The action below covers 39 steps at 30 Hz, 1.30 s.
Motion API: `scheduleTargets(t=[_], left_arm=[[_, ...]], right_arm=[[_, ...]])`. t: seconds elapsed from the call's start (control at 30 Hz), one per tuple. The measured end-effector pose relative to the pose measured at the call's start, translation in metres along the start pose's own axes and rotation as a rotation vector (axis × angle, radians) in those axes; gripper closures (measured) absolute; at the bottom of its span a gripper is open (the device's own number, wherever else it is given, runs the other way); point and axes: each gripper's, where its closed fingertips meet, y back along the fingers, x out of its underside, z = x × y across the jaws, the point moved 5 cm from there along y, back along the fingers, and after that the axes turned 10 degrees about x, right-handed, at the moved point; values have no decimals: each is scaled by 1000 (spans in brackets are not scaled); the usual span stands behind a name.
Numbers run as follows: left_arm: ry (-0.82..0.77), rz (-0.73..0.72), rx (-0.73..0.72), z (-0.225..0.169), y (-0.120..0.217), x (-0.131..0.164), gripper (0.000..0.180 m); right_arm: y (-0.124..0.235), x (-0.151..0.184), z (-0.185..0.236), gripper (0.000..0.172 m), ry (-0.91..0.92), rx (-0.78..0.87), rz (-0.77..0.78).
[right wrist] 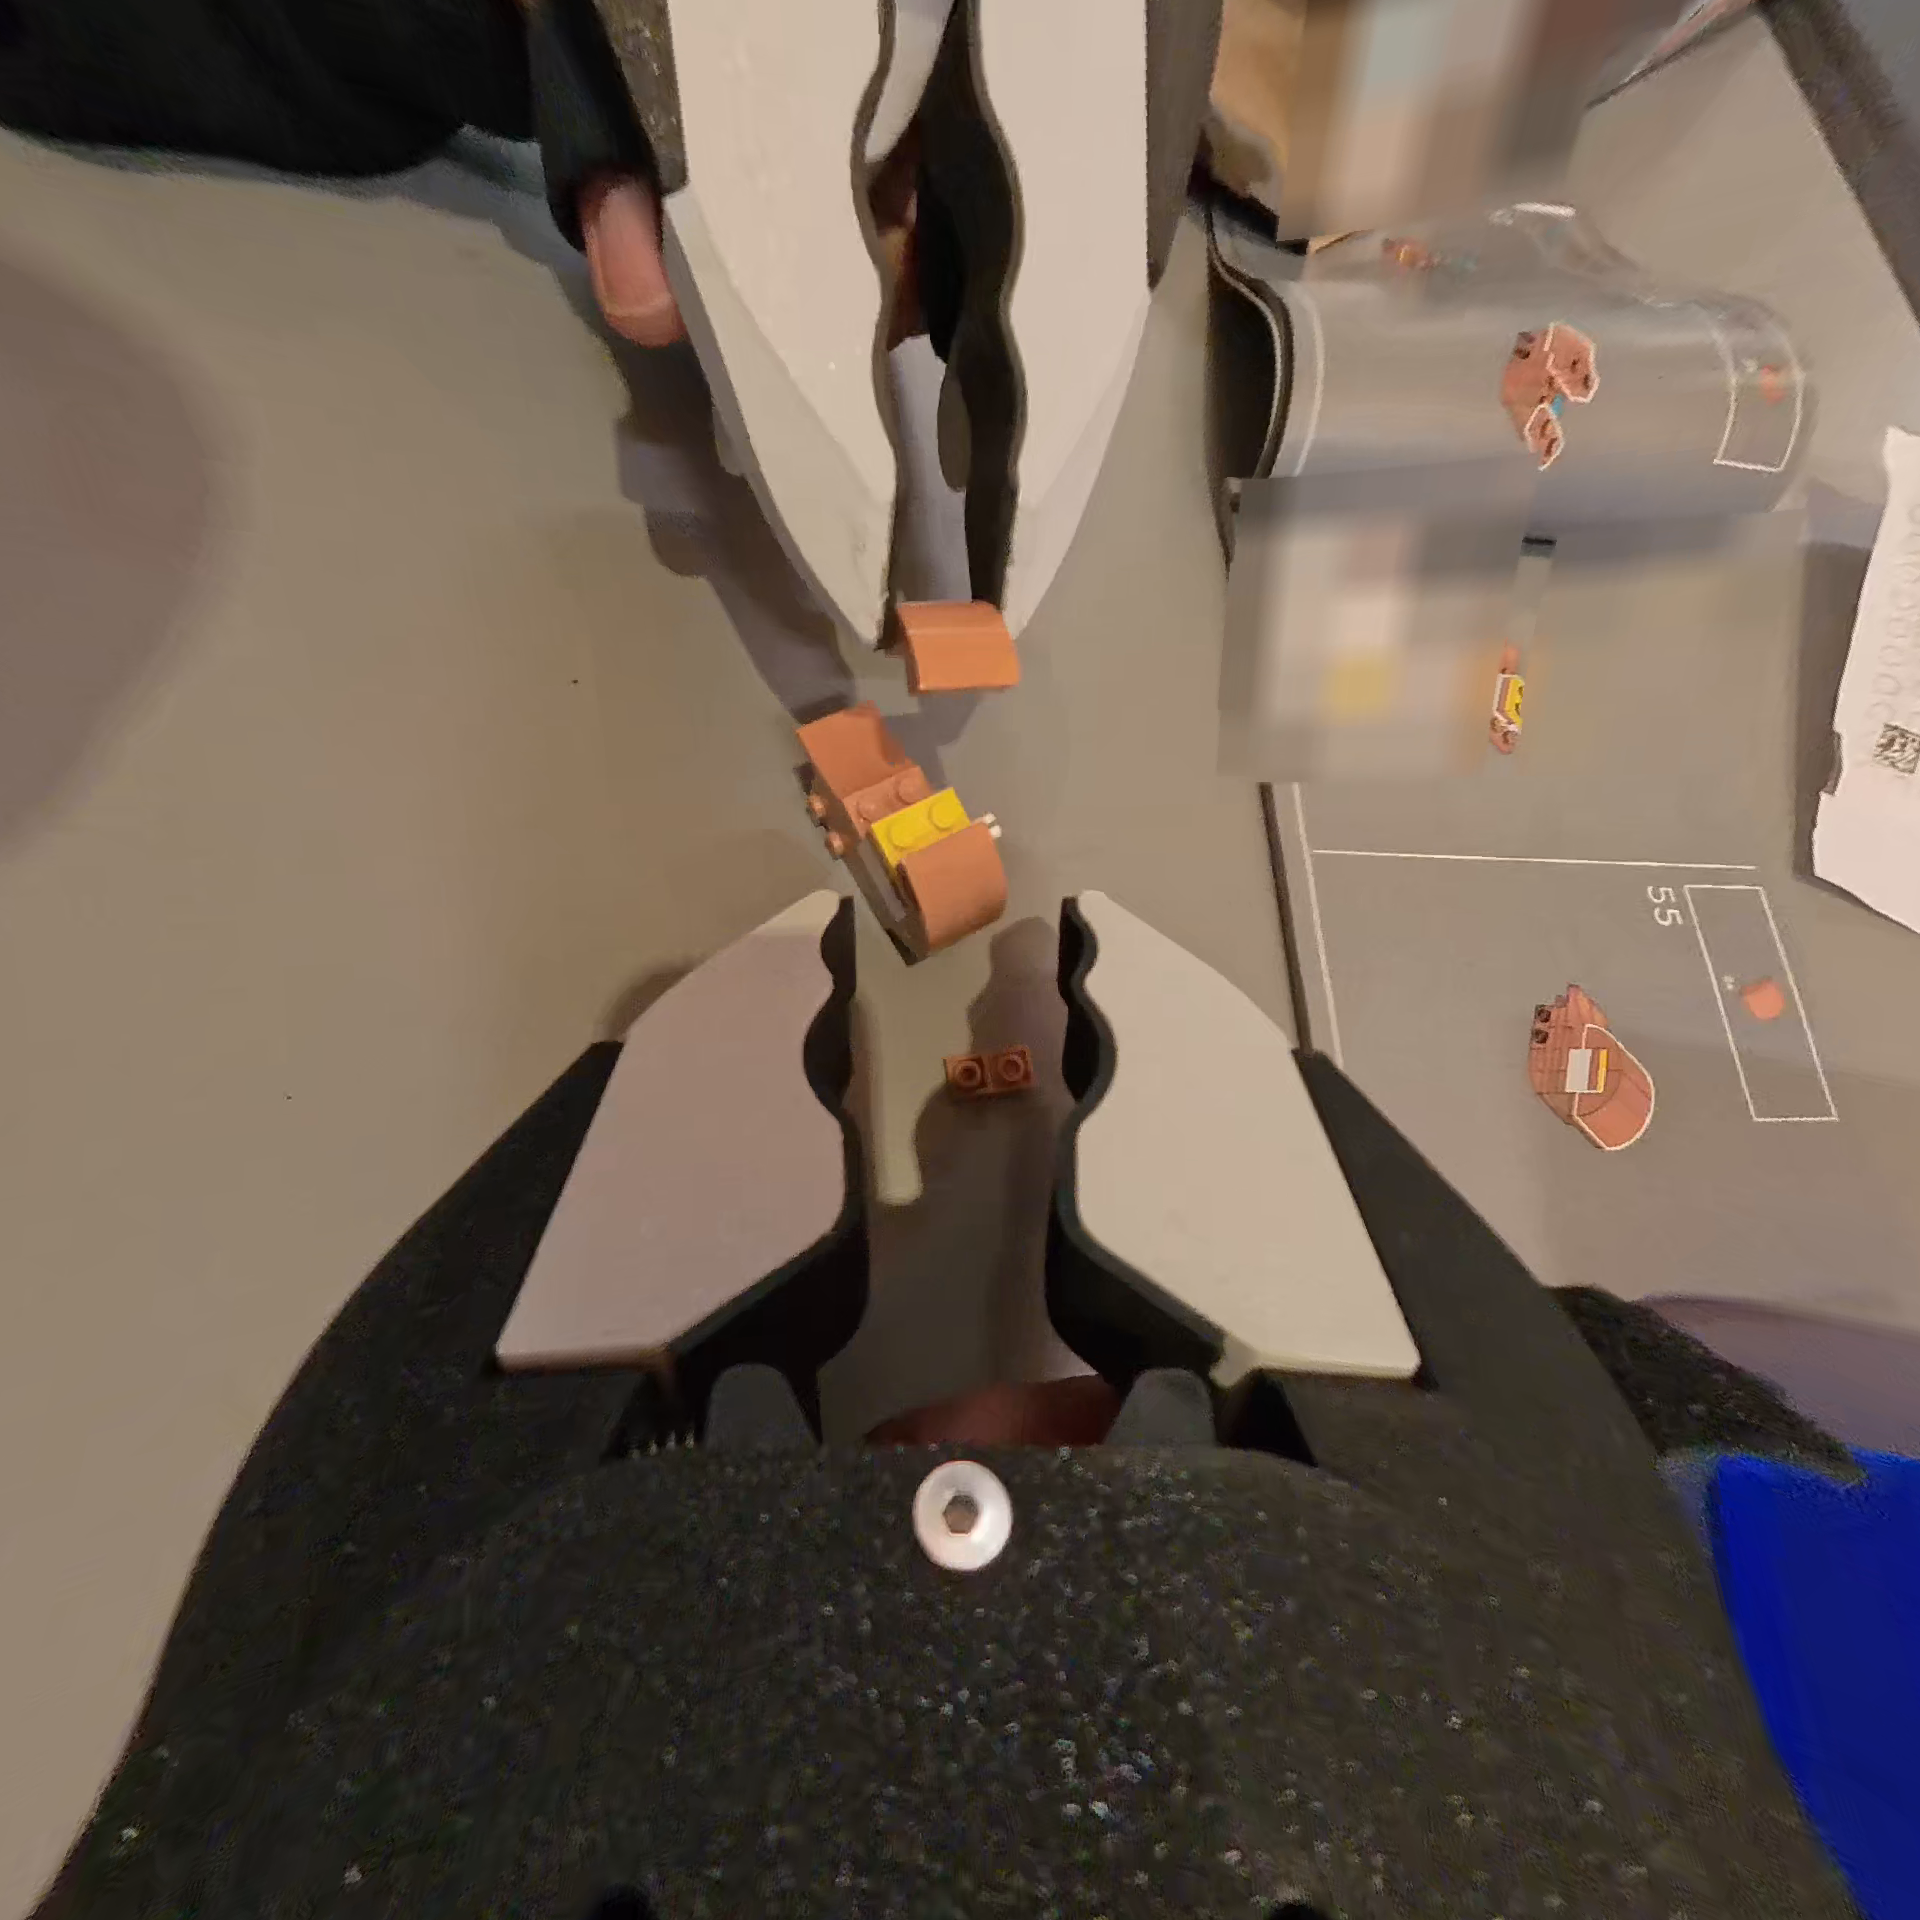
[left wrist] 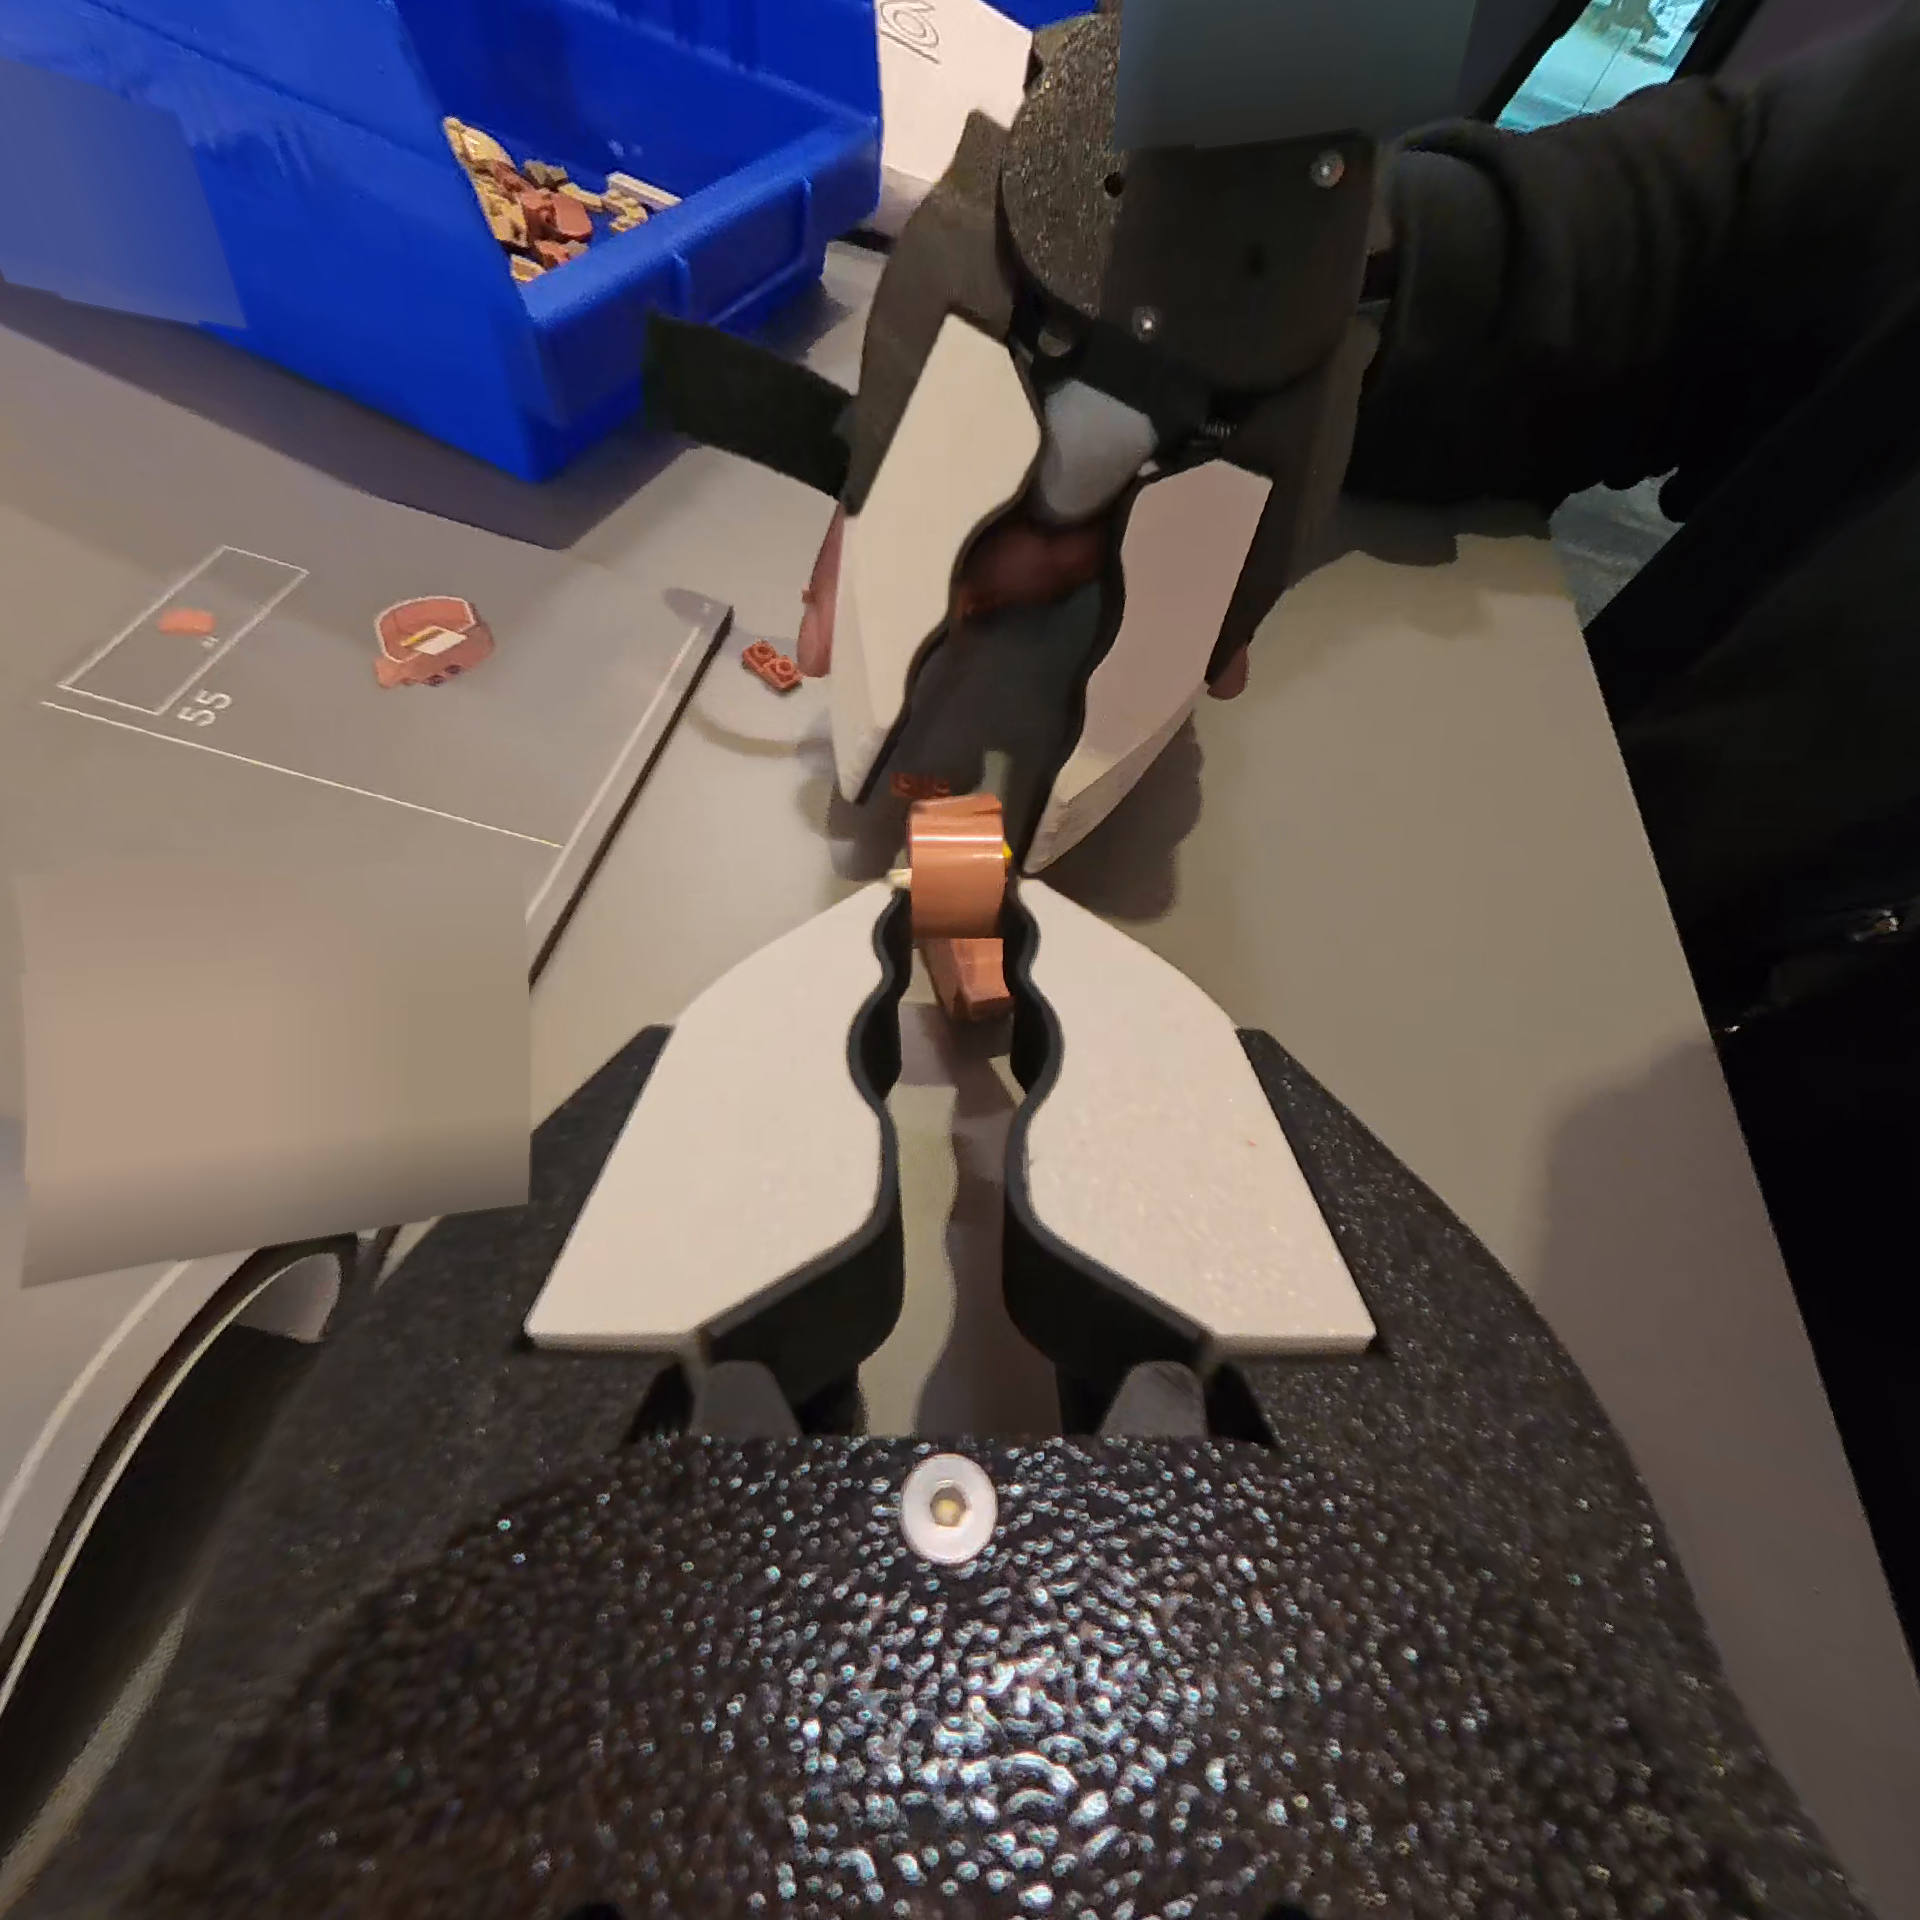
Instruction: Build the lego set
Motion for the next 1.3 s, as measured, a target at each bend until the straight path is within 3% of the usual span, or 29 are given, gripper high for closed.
scheduleTargets(t=[0.2, 0.37, 0.77, 1.3], left_arm=[[2, 21, -2, -2, -4, 1, 165], [14, 24, -1, -1, -6, 3, 165], [-68, 21, -41, -5, -9, -2, 165], [-110, 74, -44, -8, -14, 1, 165]], right_arm=[[-3, -7, 6, 149, -10, 0, 19], [-6, -11, 16, 150, -17, -23, 0], [2, -9, 8, 151, -262, 58, -42], [5, -13, 12, 152, -213, 87, -90]])
